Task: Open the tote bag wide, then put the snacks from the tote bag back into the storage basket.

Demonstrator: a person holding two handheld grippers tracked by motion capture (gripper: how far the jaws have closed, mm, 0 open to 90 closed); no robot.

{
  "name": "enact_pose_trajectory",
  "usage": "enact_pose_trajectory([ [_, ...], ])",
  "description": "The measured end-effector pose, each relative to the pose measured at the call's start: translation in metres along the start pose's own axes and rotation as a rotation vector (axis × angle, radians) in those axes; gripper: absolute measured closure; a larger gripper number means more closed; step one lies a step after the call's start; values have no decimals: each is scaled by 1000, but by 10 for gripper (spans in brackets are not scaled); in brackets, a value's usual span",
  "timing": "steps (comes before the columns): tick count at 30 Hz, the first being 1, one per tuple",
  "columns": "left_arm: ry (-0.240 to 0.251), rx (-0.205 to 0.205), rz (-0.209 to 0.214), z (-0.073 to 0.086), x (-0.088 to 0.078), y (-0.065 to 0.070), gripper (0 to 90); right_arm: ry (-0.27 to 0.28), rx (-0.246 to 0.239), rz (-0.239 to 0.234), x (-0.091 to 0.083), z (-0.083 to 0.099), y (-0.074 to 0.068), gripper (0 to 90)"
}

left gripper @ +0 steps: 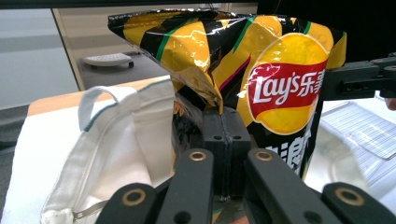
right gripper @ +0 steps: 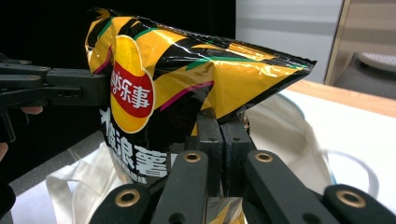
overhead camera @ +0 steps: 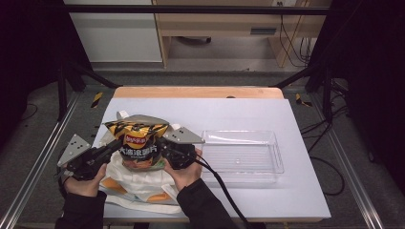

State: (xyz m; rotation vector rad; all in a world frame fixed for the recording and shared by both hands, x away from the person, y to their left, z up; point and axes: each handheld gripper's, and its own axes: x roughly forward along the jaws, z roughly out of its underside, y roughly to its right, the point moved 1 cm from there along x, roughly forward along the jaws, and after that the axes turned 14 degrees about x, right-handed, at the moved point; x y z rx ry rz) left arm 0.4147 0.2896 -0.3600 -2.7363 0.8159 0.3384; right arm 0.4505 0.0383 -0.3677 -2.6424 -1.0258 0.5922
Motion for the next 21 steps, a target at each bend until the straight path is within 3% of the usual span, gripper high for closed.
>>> enact_pose_trajectory([
  [21,91,2,-4,-25,-16,15,900,46,-59,-36,-29,-33,-9,891],
])
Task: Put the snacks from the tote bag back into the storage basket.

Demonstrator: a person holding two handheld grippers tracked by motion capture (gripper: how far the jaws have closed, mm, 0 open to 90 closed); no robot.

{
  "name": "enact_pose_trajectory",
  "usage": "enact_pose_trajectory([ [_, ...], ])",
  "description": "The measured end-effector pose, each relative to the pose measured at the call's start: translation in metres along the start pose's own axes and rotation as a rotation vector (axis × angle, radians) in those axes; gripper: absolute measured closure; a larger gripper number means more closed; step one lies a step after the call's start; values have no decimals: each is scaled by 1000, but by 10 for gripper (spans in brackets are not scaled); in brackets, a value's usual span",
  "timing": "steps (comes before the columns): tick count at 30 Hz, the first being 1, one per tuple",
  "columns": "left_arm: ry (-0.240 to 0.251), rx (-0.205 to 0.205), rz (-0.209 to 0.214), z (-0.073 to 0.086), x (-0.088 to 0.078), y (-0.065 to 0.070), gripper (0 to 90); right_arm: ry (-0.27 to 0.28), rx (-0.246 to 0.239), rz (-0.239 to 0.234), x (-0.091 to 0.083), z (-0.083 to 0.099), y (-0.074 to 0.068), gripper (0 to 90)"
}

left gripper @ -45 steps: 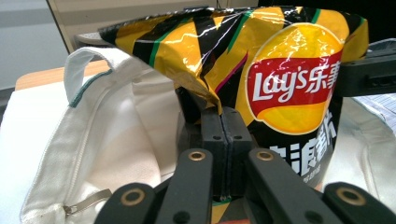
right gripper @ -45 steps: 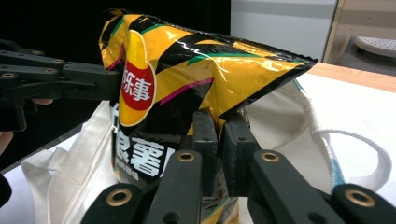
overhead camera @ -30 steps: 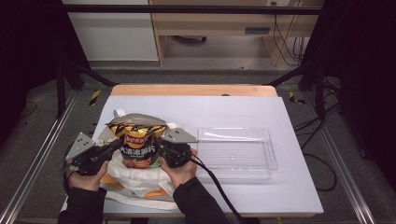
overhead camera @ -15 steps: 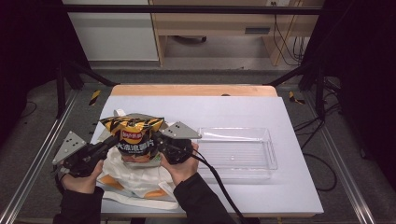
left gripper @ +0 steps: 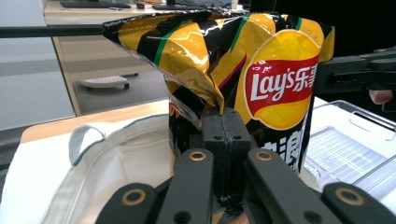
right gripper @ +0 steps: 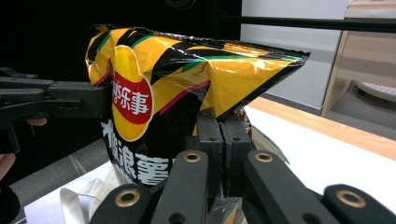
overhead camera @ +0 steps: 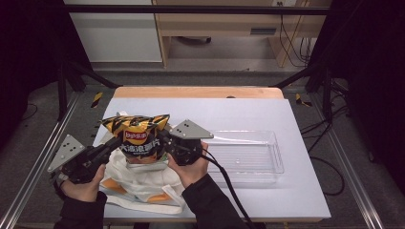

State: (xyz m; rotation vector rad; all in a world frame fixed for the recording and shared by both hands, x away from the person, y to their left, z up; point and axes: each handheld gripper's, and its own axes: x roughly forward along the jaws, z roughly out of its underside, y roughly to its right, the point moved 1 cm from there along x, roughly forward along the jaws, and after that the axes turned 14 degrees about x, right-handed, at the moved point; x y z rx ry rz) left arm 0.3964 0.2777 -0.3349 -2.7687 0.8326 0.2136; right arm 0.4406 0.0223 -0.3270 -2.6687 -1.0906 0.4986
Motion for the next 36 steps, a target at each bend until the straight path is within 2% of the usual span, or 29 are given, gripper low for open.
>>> enact_pose_trajectory([
  [7,10,3,-7,-8,2,7,900,3,-13,0,-9,-6,0,890],
  [18,40,28,17,-32,9,24,900,12,-11,3,-35,-22,12,888],
  [22,50,26,35,-39,15,31,900,34,-10,3,-47,-29,16,892],
  [24,47,30,25,-43,18,35,900,41,-23,18,-51,-31,17,895],
  [36,75,52,50,-66,26,44,900,73,-23,28,-71,-46,24,894],
])
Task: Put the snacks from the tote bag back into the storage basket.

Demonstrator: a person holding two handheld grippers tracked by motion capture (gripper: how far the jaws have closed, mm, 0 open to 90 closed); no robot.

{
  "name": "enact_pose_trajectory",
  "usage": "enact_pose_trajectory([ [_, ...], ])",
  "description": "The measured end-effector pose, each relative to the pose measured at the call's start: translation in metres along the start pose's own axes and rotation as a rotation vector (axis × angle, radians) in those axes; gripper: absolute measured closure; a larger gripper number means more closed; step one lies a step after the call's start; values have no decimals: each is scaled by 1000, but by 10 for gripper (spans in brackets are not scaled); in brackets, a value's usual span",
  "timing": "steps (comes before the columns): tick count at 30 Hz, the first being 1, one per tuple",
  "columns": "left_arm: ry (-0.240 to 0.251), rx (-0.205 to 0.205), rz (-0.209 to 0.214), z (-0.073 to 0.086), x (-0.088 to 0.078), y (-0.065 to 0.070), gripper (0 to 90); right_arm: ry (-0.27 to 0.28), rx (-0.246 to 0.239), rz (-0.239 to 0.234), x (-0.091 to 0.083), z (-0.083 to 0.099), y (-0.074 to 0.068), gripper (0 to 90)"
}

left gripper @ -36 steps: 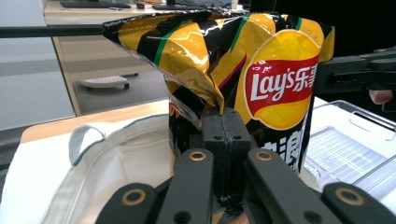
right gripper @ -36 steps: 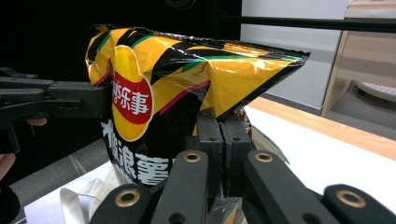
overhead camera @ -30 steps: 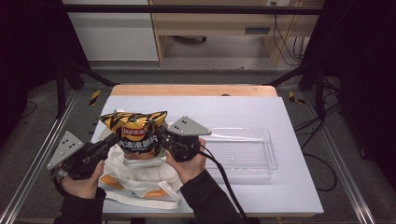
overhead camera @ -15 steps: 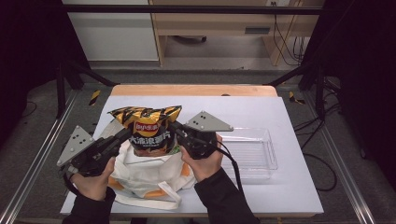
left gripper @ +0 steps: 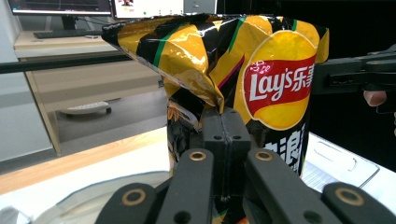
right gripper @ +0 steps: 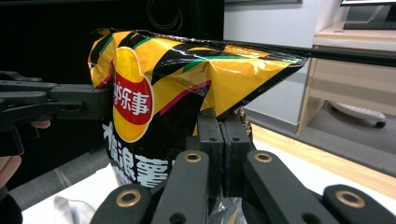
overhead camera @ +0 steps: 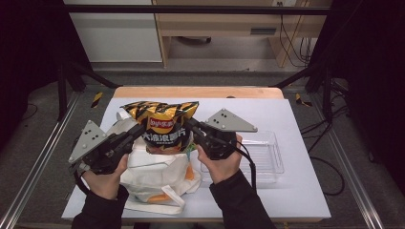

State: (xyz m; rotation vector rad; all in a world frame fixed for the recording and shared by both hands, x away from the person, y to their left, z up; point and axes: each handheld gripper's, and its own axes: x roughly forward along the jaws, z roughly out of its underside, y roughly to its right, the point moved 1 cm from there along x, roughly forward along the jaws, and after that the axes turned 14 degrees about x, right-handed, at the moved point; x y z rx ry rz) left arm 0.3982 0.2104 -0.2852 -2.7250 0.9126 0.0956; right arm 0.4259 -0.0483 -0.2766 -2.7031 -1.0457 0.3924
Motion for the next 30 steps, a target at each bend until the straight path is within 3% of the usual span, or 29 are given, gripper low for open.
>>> enact_pose_trajectory([
  [8,2,14,20,-14,15,9,900,21,-2,22,-14,-9,11,895],
  [16,7,32,52,-25,38,28,900,39,0,60,-36,-16,28,894],
  [30,-9,48,104,-29,79,62,900,53,24,125,-71,-9,68,894],
])
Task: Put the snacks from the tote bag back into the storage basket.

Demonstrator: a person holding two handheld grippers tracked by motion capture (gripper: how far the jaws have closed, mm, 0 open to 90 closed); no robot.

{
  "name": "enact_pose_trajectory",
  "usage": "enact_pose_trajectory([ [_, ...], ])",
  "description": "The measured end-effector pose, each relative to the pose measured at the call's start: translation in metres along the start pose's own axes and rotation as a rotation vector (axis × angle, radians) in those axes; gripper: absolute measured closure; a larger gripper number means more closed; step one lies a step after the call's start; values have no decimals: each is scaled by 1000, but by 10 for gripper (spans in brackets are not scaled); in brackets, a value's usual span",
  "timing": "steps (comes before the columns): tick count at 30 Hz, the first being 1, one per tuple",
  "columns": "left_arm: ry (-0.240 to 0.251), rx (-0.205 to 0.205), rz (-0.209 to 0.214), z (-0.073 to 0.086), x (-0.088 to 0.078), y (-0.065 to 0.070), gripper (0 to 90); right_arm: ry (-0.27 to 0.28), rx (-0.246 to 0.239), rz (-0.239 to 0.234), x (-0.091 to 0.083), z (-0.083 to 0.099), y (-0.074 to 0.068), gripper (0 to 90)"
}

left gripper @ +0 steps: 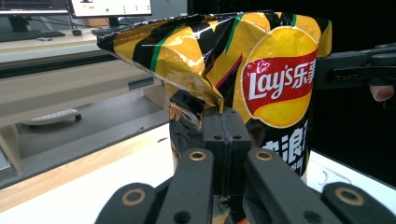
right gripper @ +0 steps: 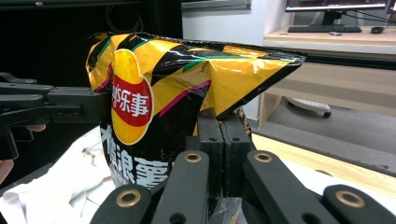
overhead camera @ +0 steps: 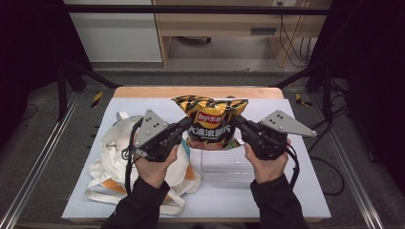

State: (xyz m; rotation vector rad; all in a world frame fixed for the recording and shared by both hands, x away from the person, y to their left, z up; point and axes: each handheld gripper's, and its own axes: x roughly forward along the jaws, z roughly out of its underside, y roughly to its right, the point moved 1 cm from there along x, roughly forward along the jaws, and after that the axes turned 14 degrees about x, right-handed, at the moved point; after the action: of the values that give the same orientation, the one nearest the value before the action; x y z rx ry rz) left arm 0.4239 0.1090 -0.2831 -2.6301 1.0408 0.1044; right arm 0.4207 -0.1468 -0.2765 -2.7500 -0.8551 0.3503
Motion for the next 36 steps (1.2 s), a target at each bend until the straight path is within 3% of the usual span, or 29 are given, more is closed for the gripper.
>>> enact_pose_trajectory([
  [18,-18,7,42,9,47,26,900,-14,33,65,-18,14,43,893],
  [27,-40,-4,57,22,65,29,900,-40,50,87,-14,26,62,892],
  [36,-66,-18,61,36,76,30,900,-70,55,107,-5,36,72,891],
])
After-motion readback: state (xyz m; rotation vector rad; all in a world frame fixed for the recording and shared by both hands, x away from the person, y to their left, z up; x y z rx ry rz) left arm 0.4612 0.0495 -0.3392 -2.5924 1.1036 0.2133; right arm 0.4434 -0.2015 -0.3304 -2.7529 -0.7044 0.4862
